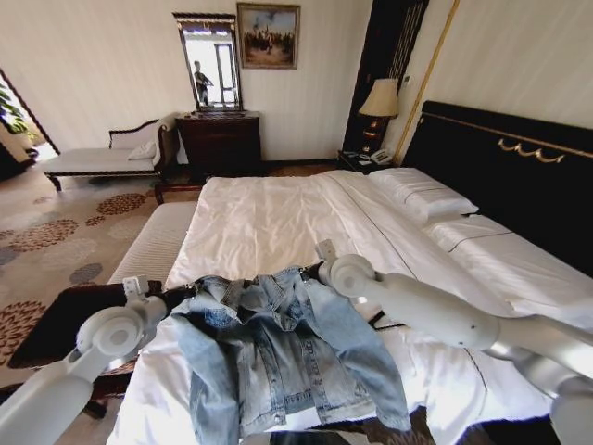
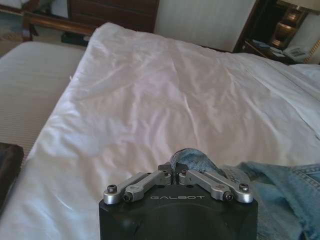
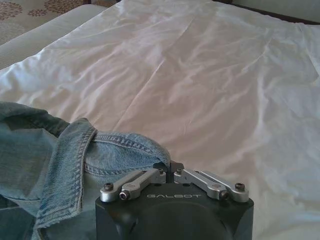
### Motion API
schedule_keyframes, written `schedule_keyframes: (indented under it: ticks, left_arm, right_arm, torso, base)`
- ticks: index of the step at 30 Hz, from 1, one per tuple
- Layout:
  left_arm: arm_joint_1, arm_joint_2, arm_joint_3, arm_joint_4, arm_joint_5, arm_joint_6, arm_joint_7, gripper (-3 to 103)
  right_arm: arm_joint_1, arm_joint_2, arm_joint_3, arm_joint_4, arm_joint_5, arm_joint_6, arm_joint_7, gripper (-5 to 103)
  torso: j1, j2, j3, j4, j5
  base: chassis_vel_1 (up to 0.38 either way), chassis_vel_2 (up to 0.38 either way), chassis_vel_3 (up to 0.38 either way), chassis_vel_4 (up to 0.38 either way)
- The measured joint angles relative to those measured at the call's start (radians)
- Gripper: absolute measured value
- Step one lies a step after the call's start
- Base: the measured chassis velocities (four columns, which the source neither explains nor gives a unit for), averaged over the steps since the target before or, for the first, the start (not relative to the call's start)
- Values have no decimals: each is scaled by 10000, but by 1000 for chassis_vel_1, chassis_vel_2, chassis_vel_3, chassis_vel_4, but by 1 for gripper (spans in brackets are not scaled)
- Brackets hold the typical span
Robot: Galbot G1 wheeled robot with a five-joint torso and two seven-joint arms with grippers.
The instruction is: Pick up the clothes from the bed and hang them on the clothes hanger.
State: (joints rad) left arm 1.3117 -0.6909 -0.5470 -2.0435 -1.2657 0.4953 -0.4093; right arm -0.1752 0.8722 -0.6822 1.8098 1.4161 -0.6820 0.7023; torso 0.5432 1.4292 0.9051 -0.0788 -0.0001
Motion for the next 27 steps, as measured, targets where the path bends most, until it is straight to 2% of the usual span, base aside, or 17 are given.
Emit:
schedule_keyframes:
  ticks: [2, 5, 6, 10, 11, 14, 15, 18, 21, 24, 27]
  left_arm:
    - [-183, -102, 133, 203, 244, -147, 40, 1]
    - [-1149, -574, 751, 1139, 1162, -778, 129, 1]
    - [-1149, -574, 751, 1139, 1162, -778, 129, 1]
    - [-2331, -1103, 1547, 2226, 1758, -1252, 253, 1]
    - [-2331, -1103, 1547, 2226, 1758, -1252, 253, 1]
    - [-3227, -1568, 2330, 3219, 2157, -1486, 377, 1]
    - [-3227, -1568, 2330, 3219, 2157, -1486, 377, 1]
    - [-3943, -1982, 3087, 3993, 2478, -1639, 525, 1]
    - [-4332, -2184, 3472, 4344, 2576, -1701, 573, 1]
    - [-5350, -2642, 4304, 5190, 2679, -1922, 664, 1]
    - [-5853, -2839, 4683, 5608, 2718, -2050, 691, 1]
  right_arm:
    - [-12, 129, -19, -210, -194, 93, -95, 2]
    - [12, 730, -140, -1299, -1199, 621, -553, 2]
    - [12, 730, -140, -1299, -1199, 621, -553, 2]
    - [79, 1686, -232, -2880, -2120, 1168, -691, 2]
    - [79, 1686, -232, -2880, -2120, 1168, -691, 2]
    - [94, 2675, -258, -4310, -3164, 1613, -798, 2]
    - [94, 2675, -258, -4310, -3164, 1613, -798, 2]
    - [60, 3291, -139, -5508, -3889, 1921, -818, 2]
    - [24, 3526, 2, -6177, -4153, 2041, -871, 2]
    - [-31, 3863, 293, -7294, -4591, 2319, -934, 2]
    - [-33, 3959, 443, -7713, -4722, 2417, -945, 2]
  torso:
    - [0, 0, 0, 0, 0]
    - [3, 0, 1, 1, -4]
    - [3, 0, 1, 1, -4]
    - [8, -2, 3, 2, 1]
    - [8, -2, 3, 2, 1]
    - [6, -2, 3, 5, 2]
    - [6, -2, 3, 5, 2]
    - [6, -2, 4, 10, 1]
    - [7, -2, 4, 6, 0]
    - [7, -3, 4, 1, 2]
    - [7, -3, 4, 0, 2]
  base:
    - [0, 0, 0, 0]
    - [0, 0, 0, 0]
    - [0, 0, 0, 0]
    - [0, 0, 0, 0]
    - [0, 0, 0, 0]
    - [0, 0, 0, 0]
    - [0, 0, 0, 0]
    - [0, 0, 0, 0]
    - [0, 0, 0, 0]
    - [0, 0, 0, 0]
    - [0, 0, 0, 0]
